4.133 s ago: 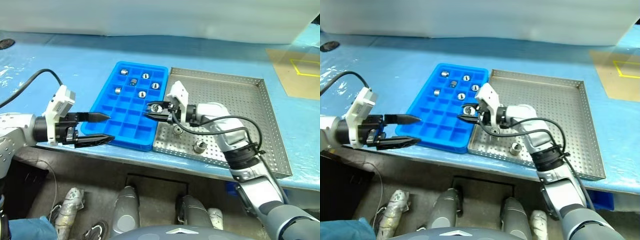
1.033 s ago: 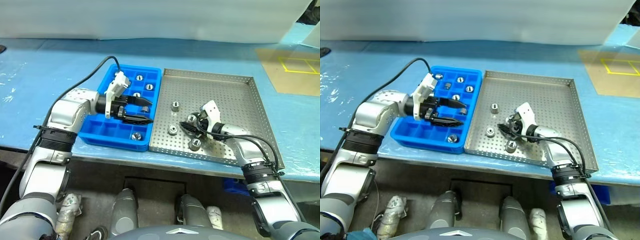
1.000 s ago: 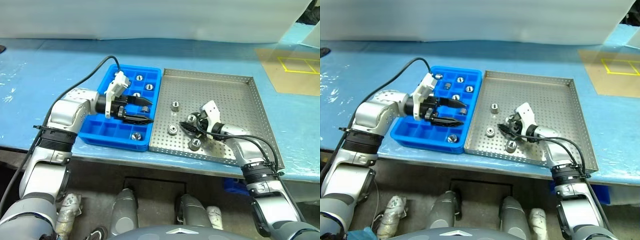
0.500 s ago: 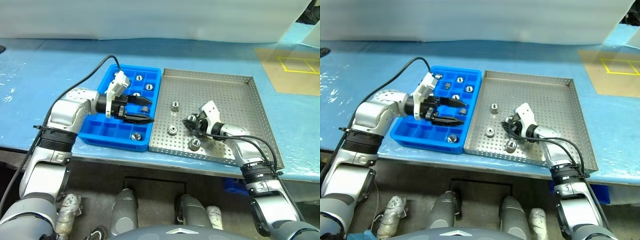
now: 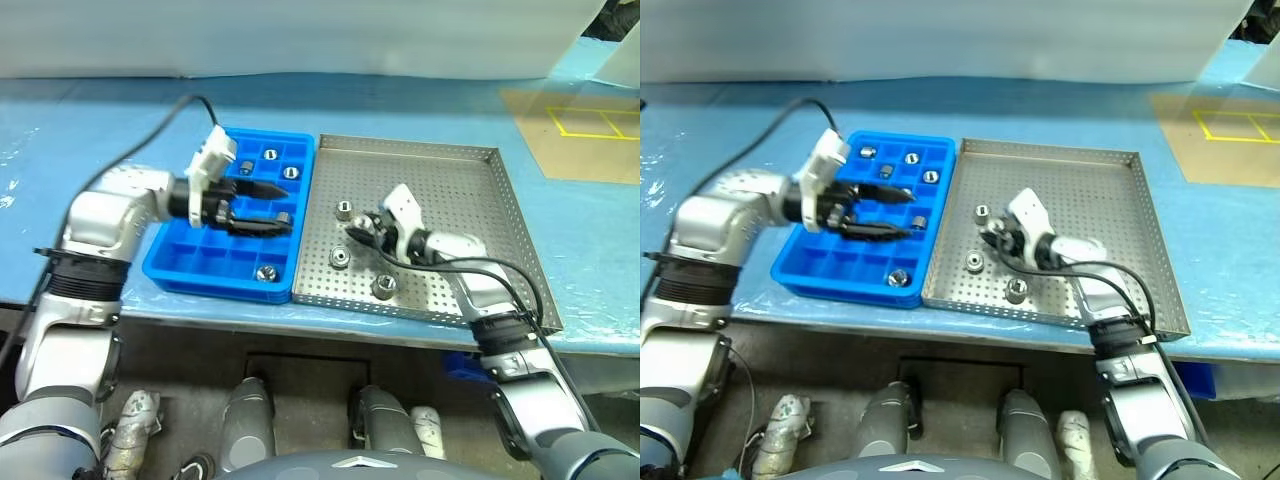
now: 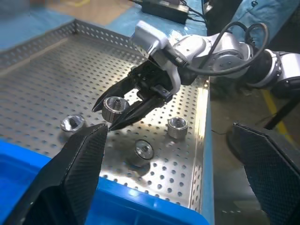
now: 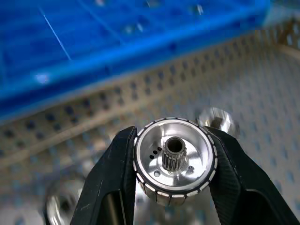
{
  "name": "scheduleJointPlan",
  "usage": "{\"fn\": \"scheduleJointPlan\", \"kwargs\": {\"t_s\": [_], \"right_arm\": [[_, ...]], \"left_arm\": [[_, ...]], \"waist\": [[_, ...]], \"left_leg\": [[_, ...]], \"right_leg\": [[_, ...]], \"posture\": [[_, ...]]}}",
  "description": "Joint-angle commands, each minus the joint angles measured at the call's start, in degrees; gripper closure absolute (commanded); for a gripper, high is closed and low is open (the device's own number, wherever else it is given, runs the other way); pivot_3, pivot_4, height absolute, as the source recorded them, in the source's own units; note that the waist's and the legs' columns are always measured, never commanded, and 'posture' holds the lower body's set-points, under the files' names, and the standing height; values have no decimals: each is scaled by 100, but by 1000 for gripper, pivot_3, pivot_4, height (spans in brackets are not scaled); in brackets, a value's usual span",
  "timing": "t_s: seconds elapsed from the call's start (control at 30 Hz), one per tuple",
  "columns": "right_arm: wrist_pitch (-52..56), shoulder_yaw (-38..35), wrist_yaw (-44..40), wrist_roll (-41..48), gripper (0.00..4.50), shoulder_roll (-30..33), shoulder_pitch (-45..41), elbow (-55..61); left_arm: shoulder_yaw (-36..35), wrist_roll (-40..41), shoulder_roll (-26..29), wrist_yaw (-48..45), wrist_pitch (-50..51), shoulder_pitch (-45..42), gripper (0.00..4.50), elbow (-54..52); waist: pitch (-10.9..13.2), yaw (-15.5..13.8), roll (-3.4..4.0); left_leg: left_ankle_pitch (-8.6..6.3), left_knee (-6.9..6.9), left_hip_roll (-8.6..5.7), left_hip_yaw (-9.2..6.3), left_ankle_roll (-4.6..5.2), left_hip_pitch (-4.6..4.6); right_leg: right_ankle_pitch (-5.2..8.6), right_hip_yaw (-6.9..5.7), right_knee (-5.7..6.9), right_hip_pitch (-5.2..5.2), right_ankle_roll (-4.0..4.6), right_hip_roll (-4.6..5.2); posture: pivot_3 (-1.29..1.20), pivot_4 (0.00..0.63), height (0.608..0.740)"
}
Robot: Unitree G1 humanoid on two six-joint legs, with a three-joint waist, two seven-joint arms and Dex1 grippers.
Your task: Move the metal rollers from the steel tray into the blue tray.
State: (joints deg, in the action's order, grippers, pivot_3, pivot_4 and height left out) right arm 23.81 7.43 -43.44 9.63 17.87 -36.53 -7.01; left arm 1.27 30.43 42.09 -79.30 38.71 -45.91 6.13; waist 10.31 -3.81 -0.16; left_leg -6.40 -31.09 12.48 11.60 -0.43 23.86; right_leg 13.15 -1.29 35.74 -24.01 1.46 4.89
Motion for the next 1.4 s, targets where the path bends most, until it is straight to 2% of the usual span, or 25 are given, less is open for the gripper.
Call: {"fn": "scheduleJointPlan", "kwargs": {"t_s": [0.03, 0.3, 0.5, 0.67, 0.87, 1.27, 1.4], "right_arm": [[40, 159, -34, 135, 2839, -286, -378, 173], [-288, 543, -305, 104, 2839, -1114, -1147, -630], [-577, 715, -473, 54, 2839, -1537, -1407, -1163], [-998, 694, -384, -107, 2839, -1811, -1629, -2019], [-1434, 731, -295, -361, 2839, -1904, -1659, -2742], [-1429, 688, -267, -578, 2839, -1776, -1310, -2958], [-1456, 726, -275, -608, 2839, -1812, -1233, -2894]], "left_arm": [[-377, 141, 399, 60, 121, 202, 0, -299], [-1104, 413, 1092, 450, 469, 1011, 0, -917], [-1889, 569, 1596, 663, 702, 2396, 0, -1413], [-2493, 718, 1581, 912, 807, 3581, 0, -2034], [-2700, 1123, 1371, 1416, 1011, 3815, 0, -2510], [-2440, 1521, 1304, 1686, 1080, 3604, 0, -2521], [-2241, 1419, 1405, 1586, 963, 3485, 0, -2389]], "waist": [[0, -50, 0], [1, -233, -2], [1, -268, -4], [1, -350, -8], [1, -516, -9], [-2, -494, -13], [-4, -489, -15]], "left_leg": [[0, 5, -1, 0, -1, 0], [-1, 8, -5, -4, -3, 32], [1, 12, -7, -32, -7, 30], [9, 24, -2, -41, -22, 27], [13, 32, -2, -45, -28, 19], [19, 31, -2, -48, -37, 20], [20, 31, -1, -48, -38, 15]], "right_leg": [[2, -2, -2, 0, 3, 0], [4, -19, -5, -17, 4, 8], [4, -18, -5, -18, 2, 13], [5, -20, -2, -22, 2, 10], [5, -23, 3, -17, 3, 13], [4, -21, 2, -19, 2, 2], [4, -20, 6, -16, 2, 2]], "posture": [[54, 150, 740], [184, 150, 740], [241, 150, 740], [275, 150, 740], [300, 150, 740], [258, 150, 740], [242, 150, 740]]}}
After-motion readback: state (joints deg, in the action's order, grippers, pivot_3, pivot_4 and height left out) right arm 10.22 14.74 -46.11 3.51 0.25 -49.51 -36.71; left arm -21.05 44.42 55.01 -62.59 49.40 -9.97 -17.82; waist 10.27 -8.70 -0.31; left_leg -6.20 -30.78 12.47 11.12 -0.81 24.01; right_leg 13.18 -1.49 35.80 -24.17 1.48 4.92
